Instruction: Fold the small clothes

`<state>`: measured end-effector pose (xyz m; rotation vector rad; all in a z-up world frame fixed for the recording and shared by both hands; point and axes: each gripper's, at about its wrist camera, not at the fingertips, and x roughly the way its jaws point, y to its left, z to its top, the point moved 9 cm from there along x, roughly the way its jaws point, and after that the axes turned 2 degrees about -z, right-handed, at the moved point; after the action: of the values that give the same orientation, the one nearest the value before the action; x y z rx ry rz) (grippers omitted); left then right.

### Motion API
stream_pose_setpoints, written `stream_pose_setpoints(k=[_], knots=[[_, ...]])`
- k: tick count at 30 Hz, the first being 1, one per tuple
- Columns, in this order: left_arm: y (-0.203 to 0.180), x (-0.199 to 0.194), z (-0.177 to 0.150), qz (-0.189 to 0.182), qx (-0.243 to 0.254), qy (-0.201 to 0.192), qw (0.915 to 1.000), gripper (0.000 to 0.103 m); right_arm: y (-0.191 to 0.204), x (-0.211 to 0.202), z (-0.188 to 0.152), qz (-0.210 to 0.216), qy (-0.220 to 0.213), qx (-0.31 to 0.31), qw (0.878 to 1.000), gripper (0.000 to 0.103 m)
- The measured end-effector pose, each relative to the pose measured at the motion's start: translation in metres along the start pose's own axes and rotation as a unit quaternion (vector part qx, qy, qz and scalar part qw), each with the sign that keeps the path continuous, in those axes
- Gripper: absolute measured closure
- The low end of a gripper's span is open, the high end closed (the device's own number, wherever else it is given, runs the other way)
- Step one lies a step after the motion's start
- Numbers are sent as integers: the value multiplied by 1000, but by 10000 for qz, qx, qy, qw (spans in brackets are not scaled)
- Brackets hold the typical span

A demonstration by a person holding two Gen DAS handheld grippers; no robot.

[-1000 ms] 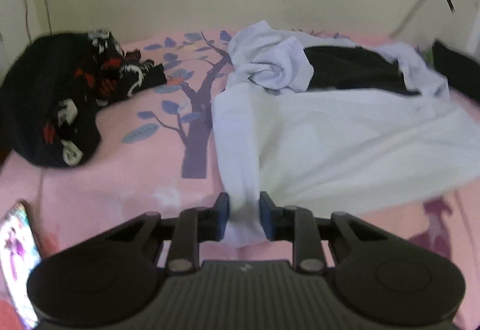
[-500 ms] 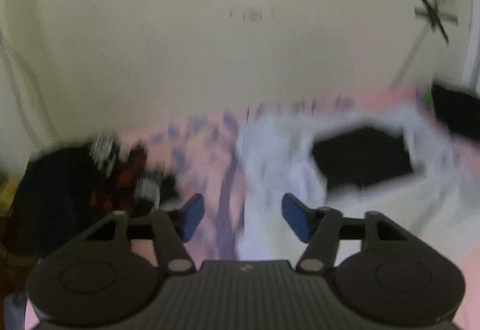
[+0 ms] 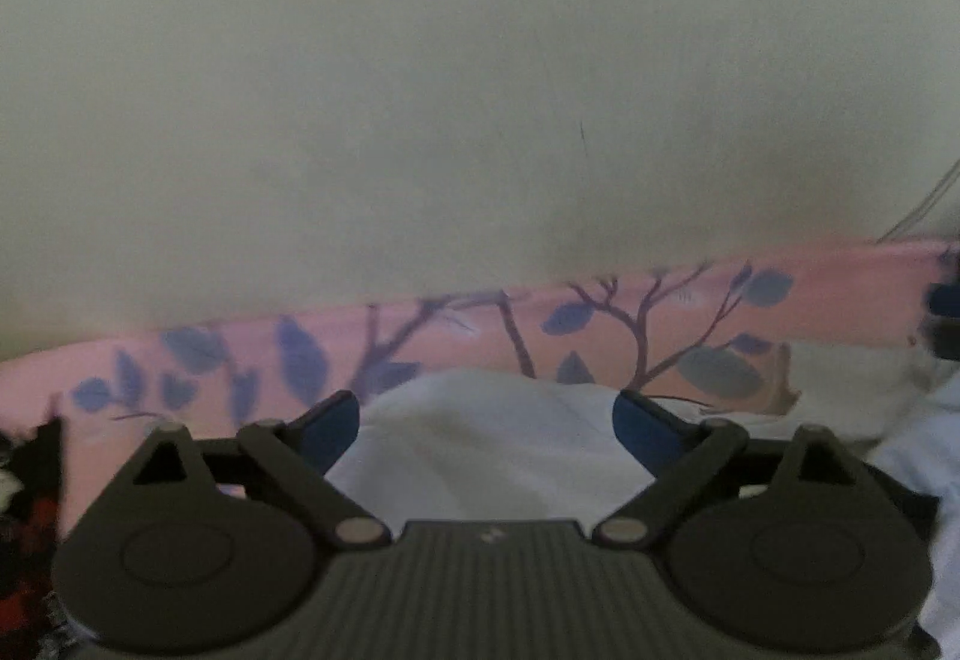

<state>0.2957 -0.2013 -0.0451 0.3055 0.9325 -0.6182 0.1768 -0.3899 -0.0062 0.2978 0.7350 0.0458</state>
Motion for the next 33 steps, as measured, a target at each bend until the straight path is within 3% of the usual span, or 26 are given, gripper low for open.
stream_pose_setpoints(k=[3, 5, 6, 7, 8, 10, 13, 17, 21, 27, 33], knots=[[-1, 20, -4, -82, 27, 148, 9999, 10, 10, 43, -8, 50, 450, -366, 9983, 55], [0, 25, -6, -145, 31, 197, 9997, 19, 17, 62, -17, 73, 729, -604, 9955, 60], [1, 26, -8, -191, 49, 209, 9996, 40, 20, 66, -22, 77, 765, -730, 9944, 64], [1, 27, -10, -206, 82, 218, 9995, 63, 24, 64, -23, 39, 648, -922, 9936, 90], [-1, 26, -10, -203, 131, 181, 9995, 67, 28, 61, -23, 108, 597, -996, 9932, 103], [-1, 20, -10, -195, 179, 86, 9996, 96, 28, 51, -21, -113, 395, -975, 9944, 103], [-4, -1, -6, -144, 157, -174, 9996, 98, 26, 23, -9, -292, -22, -853, 9959, 103], [-11, -48, -10, -251, 134, -589, 9979, 98, 46, -44, 7, -151, -732, -843, 9936, 103], [-20, -108, -35, -354, 222, -1027, 9938, 99, 78, -114, -4, -7, -1148, -1088, 9874, 103], [-31, -185, -115, -541, 273, -1463, 9874, 99, 121, -188, -76, 214, -1204, -1397, 9826, 103], [-24, -212, -204, -866, -30, -1330, 9873, 94, 152, -213, -179, 445, -849, -1560, 9831, 103]])
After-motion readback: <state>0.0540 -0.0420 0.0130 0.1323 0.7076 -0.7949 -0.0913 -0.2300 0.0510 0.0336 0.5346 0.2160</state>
